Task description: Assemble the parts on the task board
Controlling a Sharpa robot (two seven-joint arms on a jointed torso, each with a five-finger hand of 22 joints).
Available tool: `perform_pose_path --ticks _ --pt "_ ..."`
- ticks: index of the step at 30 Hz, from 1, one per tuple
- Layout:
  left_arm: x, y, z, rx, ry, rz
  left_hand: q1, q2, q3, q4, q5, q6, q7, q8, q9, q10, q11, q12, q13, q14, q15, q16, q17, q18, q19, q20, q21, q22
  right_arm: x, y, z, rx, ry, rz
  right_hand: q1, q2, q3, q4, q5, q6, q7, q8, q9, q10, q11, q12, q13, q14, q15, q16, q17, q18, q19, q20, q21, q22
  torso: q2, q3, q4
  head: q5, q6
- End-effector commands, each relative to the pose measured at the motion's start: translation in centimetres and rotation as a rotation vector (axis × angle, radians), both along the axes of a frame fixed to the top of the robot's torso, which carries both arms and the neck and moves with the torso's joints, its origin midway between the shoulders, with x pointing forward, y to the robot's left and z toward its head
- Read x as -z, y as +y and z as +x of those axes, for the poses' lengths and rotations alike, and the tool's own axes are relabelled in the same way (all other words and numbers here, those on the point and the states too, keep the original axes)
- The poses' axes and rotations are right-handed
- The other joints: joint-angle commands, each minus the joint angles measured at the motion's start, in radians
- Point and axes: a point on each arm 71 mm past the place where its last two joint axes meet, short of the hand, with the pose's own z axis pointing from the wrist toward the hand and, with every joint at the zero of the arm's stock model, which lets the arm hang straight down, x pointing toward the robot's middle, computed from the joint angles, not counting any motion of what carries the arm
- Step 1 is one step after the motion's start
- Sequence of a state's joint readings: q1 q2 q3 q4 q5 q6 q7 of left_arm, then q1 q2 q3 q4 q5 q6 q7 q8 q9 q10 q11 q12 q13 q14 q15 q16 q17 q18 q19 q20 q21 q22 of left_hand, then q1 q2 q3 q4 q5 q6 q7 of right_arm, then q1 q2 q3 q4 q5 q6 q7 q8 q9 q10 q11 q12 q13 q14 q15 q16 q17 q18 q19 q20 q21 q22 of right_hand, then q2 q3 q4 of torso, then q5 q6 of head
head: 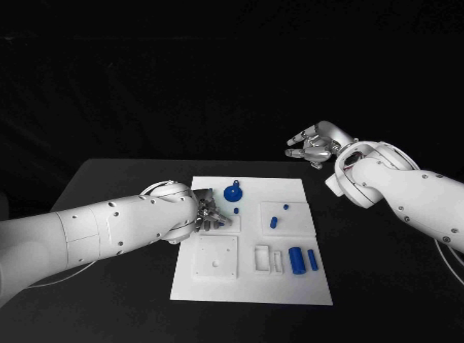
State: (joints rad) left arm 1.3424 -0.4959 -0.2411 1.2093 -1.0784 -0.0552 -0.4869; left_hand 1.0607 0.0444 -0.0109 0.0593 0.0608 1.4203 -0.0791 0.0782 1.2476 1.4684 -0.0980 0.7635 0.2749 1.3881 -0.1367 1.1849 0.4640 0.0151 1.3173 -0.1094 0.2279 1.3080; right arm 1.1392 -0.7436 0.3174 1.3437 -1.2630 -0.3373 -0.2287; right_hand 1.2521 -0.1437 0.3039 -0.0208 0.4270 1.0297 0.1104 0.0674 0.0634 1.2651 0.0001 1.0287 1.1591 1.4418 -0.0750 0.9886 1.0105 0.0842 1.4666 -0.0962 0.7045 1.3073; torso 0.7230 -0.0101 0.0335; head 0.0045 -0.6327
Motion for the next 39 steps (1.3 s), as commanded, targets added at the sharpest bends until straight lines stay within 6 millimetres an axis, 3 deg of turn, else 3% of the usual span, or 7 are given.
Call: perform_pose_path --ticks 1,9,14,19,26,34,39 --pt "0.1 0.2 0.0 -0.007 0.013 0.0 -0.001 -0.029 0.022 0.036 -0.006 0.001 0.006 -0.003 0.001 0.044 -0.002 -0.002 -0.001 0.004 0.001 -0.002 -0.001 0.013 0.007 -0.002 -0.007 0.011 0.0 0.1 0.0 -0.007 -0.005 0.003 -0.009 0.0 0.0 -0.004 0.005 -0.006 0.001 -0.006 -0.002 -0.002 -0.004 0.001 -0.001 0.004 0.001 0.001 0.0 0.018 0.054 0.004 0.001 0.077 0.0 0.0002 -0.0005 0.0 0.001" --pt "0.1 0.6 0.1 -0.013 0.017 -0.012 0.0 -0.154 0.105 0.194 -0.013 0.01 0.004 -0.005 0.003 0.046 -0.005 0.001 -0.01 0.003 -0.005 -0.001 0.007 -0.005 0.009 -0.019 -0.013 0.012 0.1 0.1 0.0 -0.01 -0.002 0.007 -0.01 -0.001 -0.001 -0.002 0.005 -0.017 0.002 -0.006 -0.002 -0.004 -0.003 -0.002 -0.004 0.004 0.001 -0.002 -0.003 0.018 0.053 0.004 -0.001 0.077 0.001 -0.0006 0.0011 -0.004 0.003" --pt "0.1 0.8 0.0 -0.018 0.029 -0.029 0.006 -0.18 0.095 0.224 -0.012 0.009 0.005 -0.006 0.002 0.046 -0.004 0.002 -0.012 0.002 -0.006 -0.003 0.007 -0.007 0.01 -0.021 -0.015 0.013 0.2 0.1 0.0 -0.01 -0.001 0.007 -0.01 -0.001 -0.001 -0.002 0.005 -0.017 0.002 -0.006 -0.002 -0.004 -0.003 -0.002 -0.004 0.004 0.001 -0.002 -0.003 0.018 0.053 0.004 -0.001 0.077 -0.001 0.0007 0.0009 -0.004 0.004" --pt "-0.2 1.0 -0.1 -0.036 0.072 -0.077 0.01 -0.147 0.031 0.198 -0.013 0.006 0.006 -0.007 -0.007 0.045 -0.005 0.003 -0.014 0.003 -0.007 -0.004 0.011 -0.015 0.011 -0.029 -0.017 0.013 0.3 0.1 0.0 -0.01 0.002 0.008 -0.011 -0.001 -0.002 0.0 0.006 -0.018 0.002 -0.006 -0.002 -0.003 -0.003 0.0 -0.002 0.004 0.002 -0.002 -0.003 0.018 0.054 0.004 0.0 0.077 0.0 -0.0002 -0.0005 -0.006 0.011" --pt "-1.8 1.4 0.6 -0.07 0.078 -0.157 0.005 -0.185 0.022 0.227 -0.012 -0.015 0.013 -0.015 -0.044 0.046 -0.003 -0.006 -0.019 -0.002 -0.007 -0.013 0.009 -0.015 0.008 -0.031 -0.02 0.012 0.5 0.0 0.0 -0.007 0.008 0.008 -0.011 -0.001 -0.002 0.0 0.006 -0.018 0.002 -0.006 -0.002 -0.003 -0.003 0.0 -0.002 0.004 0.002 -0.002 -0.003 0.018 0.054 0.004 0.0 0.077 -0.002 0.0011 0.0014 -0.006 0.015" --pt "-3.1 2.3 1.5 -0.117 0.075 -0.231 -0.008 -0.185 -0.007 0.229 -0.012 -0.043 0.027 -0.016 -0.225 0.046 0.004 -0.013 -0.023 -0.002 -0.005 -0.024 0.012 -0.015 0.01 -0.034 -0.028 0.011 0.8 0.0 0.0 -0.005 0.012 0.008 -0.011 0.0 -0.003 0.001 0.005 -0.023 0.003 -0.007 -0.002 -0.004 -0.003 -0.001 -0.003 0.004 0.002 -0.002 -0.003 0.019 0.054 0.004 -0.002 0.076 -0.001 0.0009 0.0021 0.0 0.022" --pt "-3.5 3.0 2.1 -0.14 0.069 -0.239 0.027 -0.108 0.0 0.155 -0.004 -0.082 0.042 -0.014 -0.323 0.045 0.011 -0.034 -0.022 -0.009 0.001 -0.034 0.006 -0.015 0.004 -0.031 -0.034 0.009 0.8 0.0 0.0 -0.005 0.014 0.008 -0.011 0.0 -0.003 0.001 0.005 -0.023 0.003 -0.007 -0.002 -0.004 -0.003 -0.001 -0.003 0.004 0.002 -0.002 -0.003 0.019 0.054 0.004 -0.002 0.076 0.0 0.0006 -0.0001 0.001 0.026"
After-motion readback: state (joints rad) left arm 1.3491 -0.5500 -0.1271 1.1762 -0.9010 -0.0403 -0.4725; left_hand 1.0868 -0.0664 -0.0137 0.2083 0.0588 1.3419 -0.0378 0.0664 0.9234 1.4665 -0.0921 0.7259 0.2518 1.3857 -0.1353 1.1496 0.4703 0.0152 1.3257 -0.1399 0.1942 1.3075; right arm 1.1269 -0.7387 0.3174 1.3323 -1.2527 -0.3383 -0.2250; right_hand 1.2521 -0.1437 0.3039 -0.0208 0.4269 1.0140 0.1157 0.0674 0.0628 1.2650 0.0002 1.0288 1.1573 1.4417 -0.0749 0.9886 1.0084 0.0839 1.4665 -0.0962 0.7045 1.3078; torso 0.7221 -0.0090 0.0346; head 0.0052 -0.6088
